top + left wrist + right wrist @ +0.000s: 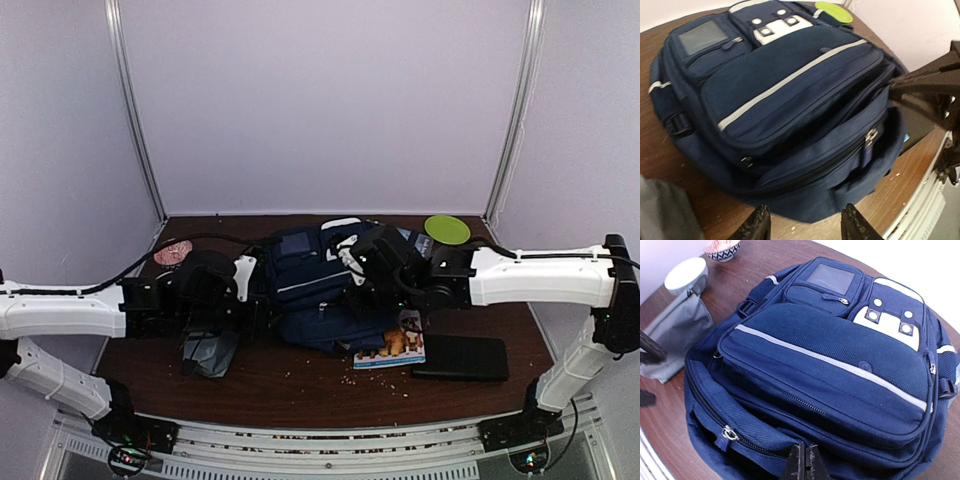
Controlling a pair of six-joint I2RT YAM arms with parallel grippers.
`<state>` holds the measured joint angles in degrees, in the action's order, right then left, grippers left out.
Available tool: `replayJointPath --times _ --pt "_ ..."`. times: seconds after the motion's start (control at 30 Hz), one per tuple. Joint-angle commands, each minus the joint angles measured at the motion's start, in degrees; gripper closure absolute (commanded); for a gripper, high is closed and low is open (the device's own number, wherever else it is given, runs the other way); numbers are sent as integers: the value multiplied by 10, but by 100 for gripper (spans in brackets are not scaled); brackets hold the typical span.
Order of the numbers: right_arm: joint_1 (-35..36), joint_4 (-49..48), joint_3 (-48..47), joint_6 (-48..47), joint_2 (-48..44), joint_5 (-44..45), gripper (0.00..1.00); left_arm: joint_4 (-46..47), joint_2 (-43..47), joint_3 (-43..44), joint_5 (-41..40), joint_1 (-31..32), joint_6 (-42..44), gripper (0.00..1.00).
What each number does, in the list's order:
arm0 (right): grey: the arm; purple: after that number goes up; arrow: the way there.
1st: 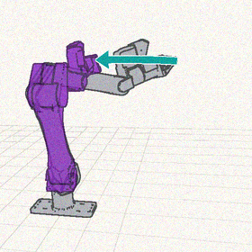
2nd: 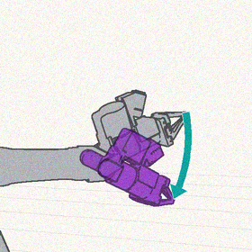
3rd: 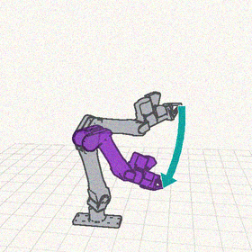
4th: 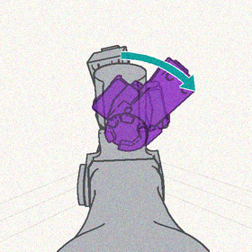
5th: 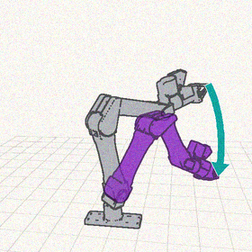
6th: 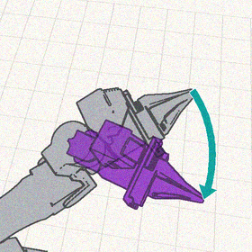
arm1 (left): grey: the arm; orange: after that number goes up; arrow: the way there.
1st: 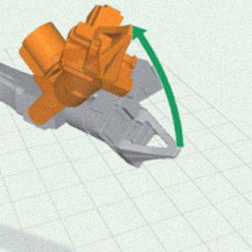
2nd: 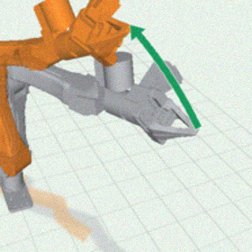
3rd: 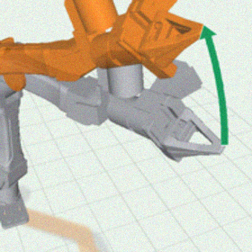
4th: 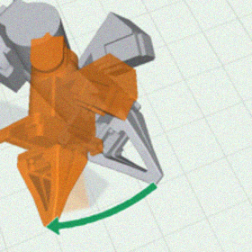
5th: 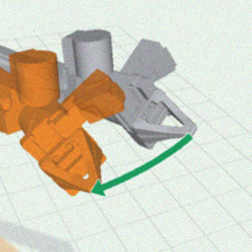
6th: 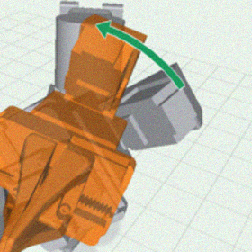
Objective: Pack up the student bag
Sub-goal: Pick up the student bag at the center of the board.
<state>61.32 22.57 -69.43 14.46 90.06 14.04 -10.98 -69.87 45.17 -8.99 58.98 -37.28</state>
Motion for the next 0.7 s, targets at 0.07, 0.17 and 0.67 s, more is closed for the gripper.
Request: replayJointPath --times 0.07,0.17,0.67 --pt "-8 -71 16 98 -25 -59 100 98 -62 63 80 3 -2 19" --pt "-10 -86 26 113 -26 -80 100 112 -88 81 92 3 -10 21" --pt "-12 -130 39 143 -24 -117 100 79 -116 56 96 17 -72 30"
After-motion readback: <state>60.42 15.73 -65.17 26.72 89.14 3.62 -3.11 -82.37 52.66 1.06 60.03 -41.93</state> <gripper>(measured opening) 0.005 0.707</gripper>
